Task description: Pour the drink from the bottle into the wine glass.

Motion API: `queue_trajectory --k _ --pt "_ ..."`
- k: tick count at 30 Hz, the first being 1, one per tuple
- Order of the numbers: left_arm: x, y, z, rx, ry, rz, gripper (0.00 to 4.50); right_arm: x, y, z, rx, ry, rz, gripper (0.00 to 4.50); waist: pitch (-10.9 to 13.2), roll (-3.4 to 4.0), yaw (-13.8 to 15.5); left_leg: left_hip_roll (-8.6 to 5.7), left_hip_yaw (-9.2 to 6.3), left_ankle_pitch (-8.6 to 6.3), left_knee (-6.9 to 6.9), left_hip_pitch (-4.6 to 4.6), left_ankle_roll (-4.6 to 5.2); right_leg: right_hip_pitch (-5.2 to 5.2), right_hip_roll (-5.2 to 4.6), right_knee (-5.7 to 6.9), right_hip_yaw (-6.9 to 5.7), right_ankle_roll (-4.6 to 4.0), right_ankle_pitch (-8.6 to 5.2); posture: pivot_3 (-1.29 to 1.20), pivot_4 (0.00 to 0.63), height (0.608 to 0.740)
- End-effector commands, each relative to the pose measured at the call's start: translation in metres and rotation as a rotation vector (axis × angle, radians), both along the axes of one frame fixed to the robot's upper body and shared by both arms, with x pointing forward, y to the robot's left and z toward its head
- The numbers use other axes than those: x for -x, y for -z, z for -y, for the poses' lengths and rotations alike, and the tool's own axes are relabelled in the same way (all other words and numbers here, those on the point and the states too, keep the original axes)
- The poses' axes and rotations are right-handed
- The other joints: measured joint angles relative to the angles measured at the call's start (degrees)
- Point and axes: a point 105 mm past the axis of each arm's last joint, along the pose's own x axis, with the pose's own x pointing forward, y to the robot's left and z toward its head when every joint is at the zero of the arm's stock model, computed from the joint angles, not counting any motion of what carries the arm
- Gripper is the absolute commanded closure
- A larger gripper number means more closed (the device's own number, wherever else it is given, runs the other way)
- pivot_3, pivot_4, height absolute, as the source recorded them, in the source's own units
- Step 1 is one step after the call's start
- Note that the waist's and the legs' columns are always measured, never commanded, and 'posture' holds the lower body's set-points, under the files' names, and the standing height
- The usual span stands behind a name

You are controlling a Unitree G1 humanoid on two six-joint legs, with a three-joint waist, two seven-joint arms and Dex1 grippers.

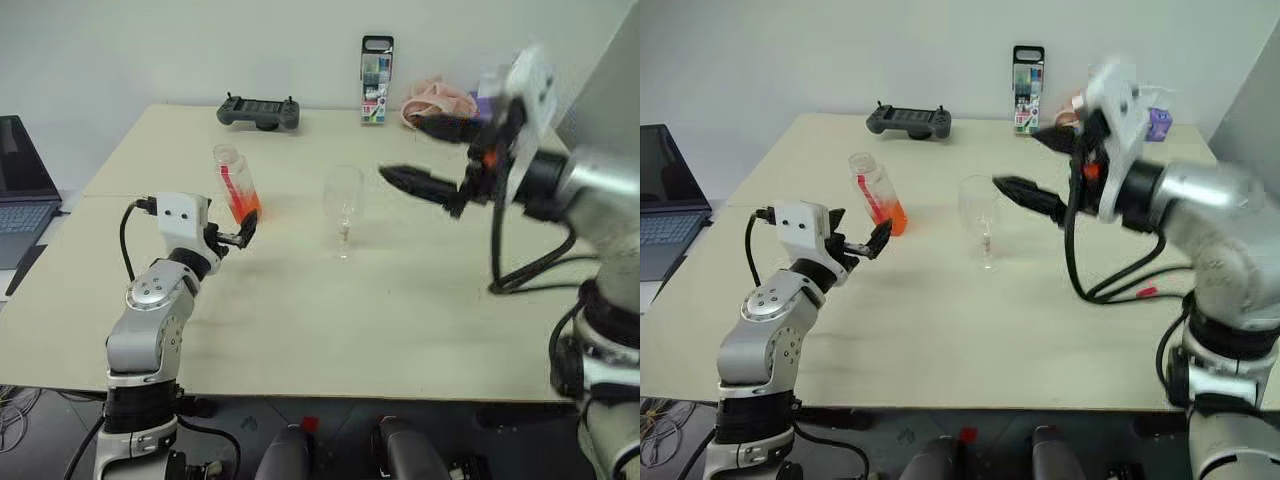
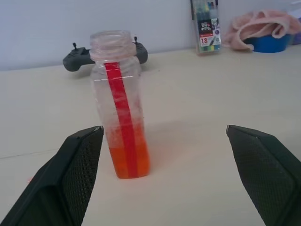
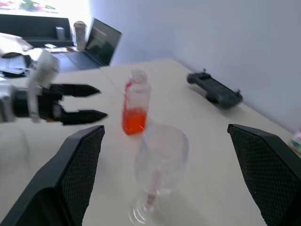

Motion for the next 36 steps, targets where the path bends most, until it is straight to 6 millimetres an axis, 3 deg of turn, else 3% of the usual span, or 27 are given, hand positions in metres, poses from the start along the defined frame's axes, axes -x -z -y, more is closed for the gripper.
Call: queue_trajectory --k 1,5,22,28,36 --pt "-0.006 -0.022 -0.006 0.007 -0.035 0.078 0.00 -0.006 -0.014 0.001 0.004 -0.006 -0.063 0.04 0.0 0.00 0.1 -0.03 0.05 0.00 0.00 -0.03 0.00 -0.01 -0.02 -0.02 0.04 0.00 0.00 0.00 0.150 0.740" --pt "-0.016 -0.021 -0.011 0.001 -0.062 0.055 0.00 -0.009 -0.026 -0.005 0.021 -0.022 -0.066 0.04 0.0 0.00 0.1 -0.12 0.09 0.00 -0.02 -0.20 0.00 -0.12 -0.16 -0.27 0.22 -0.01 0.02 0.00 0.150 0.740" --pt "-0.061 -0.034 -0.003 0.008 -0.016 0.082 0.00 -0.007 -0.014 -0.026 0.085 -0.073 -0.025 0.04 0.0 -0.01 0.2 -0.12 0.10 0.00 -0.02 -0.78 -0.02 -0.72 -0.23 -0.36 0.22 0.01 0.06 0.00 0.150 0.740" --pt "-0.084 -0.037 -0.001 0.008 -0.021 0.097 0.00 -0.010 -0.008 -0.027 0.084 -0.065 -0.034 0.04 0.0 -0.01 0.2 -0.14 0.15 0.00 -0.02 -0.78 -0.02 -0.73 -0.24 -0.38 0.24 0.01 0.06 0.00 0.150 0.740" --pt "-0.096 -0.030 0.007 0.021 0.009 0.096 0.00 -0.015 -0.003 -0.020 0.088 -0.022 -0.037 0.04 0.0 -0.01 0.1 -0.13 0.17 0.00 -0.02 -0.87 -0.02 -0.86 -0.24 -0.34 0.28 0.02 0.06 0.00 0.150 0.740"
